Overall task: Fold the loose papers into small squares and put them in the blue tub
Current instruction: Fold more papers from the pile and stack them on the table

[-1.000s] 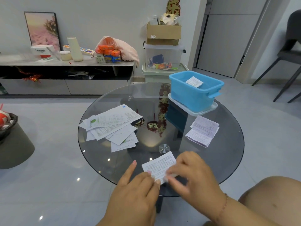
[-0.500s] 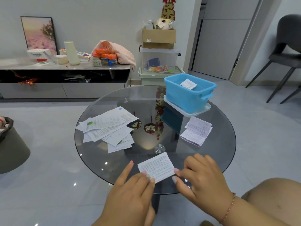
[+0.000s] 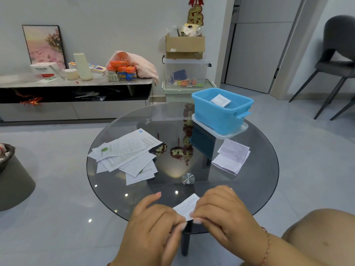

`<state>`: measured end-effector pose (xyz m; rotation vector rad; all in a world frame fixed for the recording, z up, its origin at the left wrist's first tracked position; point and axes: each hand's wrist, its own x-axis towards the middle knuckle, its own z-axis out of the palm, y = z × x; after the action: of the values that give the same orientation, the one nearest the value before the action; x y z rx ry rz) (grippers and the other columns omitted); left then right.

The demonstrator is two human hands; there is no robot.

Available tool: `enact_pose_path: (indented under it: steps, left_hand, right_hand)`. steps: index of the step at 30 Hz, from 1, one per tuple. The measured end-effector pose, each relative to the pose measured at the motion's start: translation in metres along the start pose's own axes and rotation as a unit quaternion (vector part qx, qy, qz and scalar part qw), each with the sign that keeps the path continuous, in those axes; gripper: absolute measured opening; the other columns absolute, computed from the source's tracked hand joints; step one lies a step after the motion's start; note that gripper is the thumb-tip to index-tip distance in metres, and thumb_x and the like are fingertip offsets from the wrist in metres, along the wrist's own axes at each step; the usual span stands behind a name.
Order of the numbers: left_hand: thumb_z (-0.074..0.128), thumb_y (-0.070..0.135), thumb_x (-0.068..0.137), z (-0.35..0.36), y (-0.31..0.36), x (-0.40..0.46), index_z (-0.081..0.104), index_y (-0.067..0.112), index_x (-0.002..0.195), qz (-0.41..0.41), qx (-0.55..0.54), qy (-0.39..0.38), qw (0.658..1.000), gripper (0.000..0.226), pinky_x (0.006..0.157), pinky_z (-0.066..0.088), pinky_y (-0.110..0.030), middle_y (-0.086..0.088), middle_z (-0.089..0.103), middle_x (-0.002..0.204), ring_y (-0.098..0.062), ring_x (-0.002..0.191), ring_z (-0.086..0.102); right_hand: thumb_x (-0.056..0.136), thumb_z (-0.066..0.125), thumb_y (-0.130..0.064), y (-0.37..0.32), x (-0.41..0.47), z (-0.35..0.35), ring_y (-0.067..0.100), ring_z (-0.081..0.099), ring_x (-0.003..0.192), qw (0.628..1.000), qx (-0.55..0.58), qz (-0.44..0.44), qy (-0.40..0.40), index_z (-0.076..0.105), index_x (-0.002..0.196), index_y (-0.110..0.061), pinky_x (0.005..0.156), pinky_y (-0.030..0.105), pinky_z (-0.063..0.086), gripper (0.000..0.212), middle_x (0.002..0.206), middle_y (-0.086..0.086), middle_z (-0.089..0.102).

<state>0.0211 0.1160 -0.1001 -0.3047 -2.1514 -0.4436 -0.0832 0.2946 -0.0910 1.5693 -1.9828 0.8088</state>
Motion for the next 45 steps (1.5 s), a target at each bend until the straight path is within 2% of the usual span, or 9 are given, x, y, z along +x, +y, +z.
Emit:
enact_pose_path:
  steps: [7,10,13,19,27,31,35,39,45]
  left_hand:
    - [0.053,0.045,0.080,-0.006,0.015,0.030,0.053,0.044,0.089,-0.213,-0.111,-0.066,0.969,0.010,0.071,0.036,0.002,0.028,0.059,0.090,0.011,0.084,0.053]
    - [0.055,0.051,0.084,-0.004,0.017,0.039,0.058,0.043,0.088,-0.283,-0.153,-0.084,0.943,0.009,0.061,0.040,-0.005,0.022,0.063,0.079,0.001,0.075,0.058]
    - [0.057,0.036,0.089,0.003,0.018,0.052,0.062,0.031,0.081,-0.374,-0.218,-0.073,0.899,0.011,0.055,0.043,-0.010,0.018,0.066,0.073,-0.001,0.073,0.062]
    - [0.050,0.027,0.094,0.015,0.010,0.062,0.061,0.021,0.086,-0.481,-0.266,-0.094,0.830,0.014,0.049,0.052,-0.029,0.008,0.072,0.073,-0.009,0.065,0.067]
    - [0.049,0.025,0.095,0.022,0.004,0.069,0.061,0.019,0.085,-0.490,-0.252,-0.089,0.830,0.017,0.050,0.054,-0.027,0.009,0.071,0.068,-0.006,0.064,0.067]
    - [0.050,0.023,0.095,0.023,0.000,0.071,0.061,0.017,0.084,-0.501,-0.245,-0.079,0.826,0.017,0.047,0.053,-0.025,0.010,0.070,0.068,-0.004,0.063,0.067]
    - [0.051,0.020,0.095,0.022,-0.003,0.072,0.062,0.015,0.084,-0.511,-0.249,-0.069,0.820,0.017,0.045,0.051,-0.025,0.007,0.071,0.066,-0.006,0.057,0.066]
    - [0.050,0.024,0.095,0.021,-0.005,0.070,0.062,0.016,0.086,-0.502,-0.239,-0.080,0.828,0.017,0.047,0.053,-0.023,0.012,0.071,0.068,-0.004,0.062,0.067]
    - [0.051,0.022,0.096,0.025,-0.010,0.069,0.063,0.017,0.085,-0.508,-0.226,-0.073,0.828,0.017,0.047,0.051,-0.019,0.008,0.070,0.066,-0.002,0.065,0.067]
  right_hand:
    - [0.096,0.045,-0.025,-0.005,0.019,-0.011,0.016,0.052,0.074,0.998,-0.004,0.053,0.045,0.064,0.079,-0.017,0.070,0.031,0.041,0.026,0.082,-0.006,0.059]
    - [0.097,0.040,-0.035,0.004,0.029,-0.017,0.009,0.052,0.078,0.993,0.020,0.111,0.035,0.062,0.082,-0.022,0.073,0.028,0.040,0.029,0.082,-0.011,0.059]
    - [0.088,0.053,-0.036,0.045,0.043,-0.034,0.008,0.053,0.090,0.945,0.023,0.298,0.129,0.060,0.093,-0.025,0.081,0.024,0.043,0.015,0.090,-0.012,0.060]
    - [0.082,0.063,-0.048,0.131,0.049,-0.056,0.027,0.043,0.121,0.826,-0.067,0.559,0.021,0.043,0.135,-0.014,0.099,0.041,0.038,0.066,0.126,0.006,0.055]
    - [0.083,0.065,-0.031,0.128,0.045,-0.040,0.016,0.044,0.091,0.893,-0.158,0.418,-0.049,0.063,0.118,-0.023,0.087,0.035,0.041,0.037,0.087,-0.006,0.053]
    - [0.077,0.038,-0.062,0.103,0.039,-0.031,0.018,0.052,0.088,0.928,-0.187,0.309,-0.091,0.071,0.096,-0.025,0.077,0.029,0.037,0.053,0.089,-0.005,0.062]
    - [0.081,0.034,-0.071,0.092,0.034,-0.022,0.016,0.050,0.102,0.898,-0.204,0.316,-0.228,0.069,0.101,-0.025,0.087,0.033,0.043,0.061,0.103,-0.007,0.060]
    - [0.085,0.057,-0.050,0.095,0.035,-0.019,0.021,0.050,0.108,0.899,-0.146,0.381,-0.161,0.069,0.100,-0.026,0.089,0.031,0.041,0.031,0.108,-0.004,0.062]
    - [0.063,0.072,-0.064,0.106,0.041,-0.019,0.024,0.052,0.108,0.831,-0.158,0.502,-0.179,0.057,0.109,-0.023,0.087,0.033,0.043,0.063,0.111,-0.001,0.061]
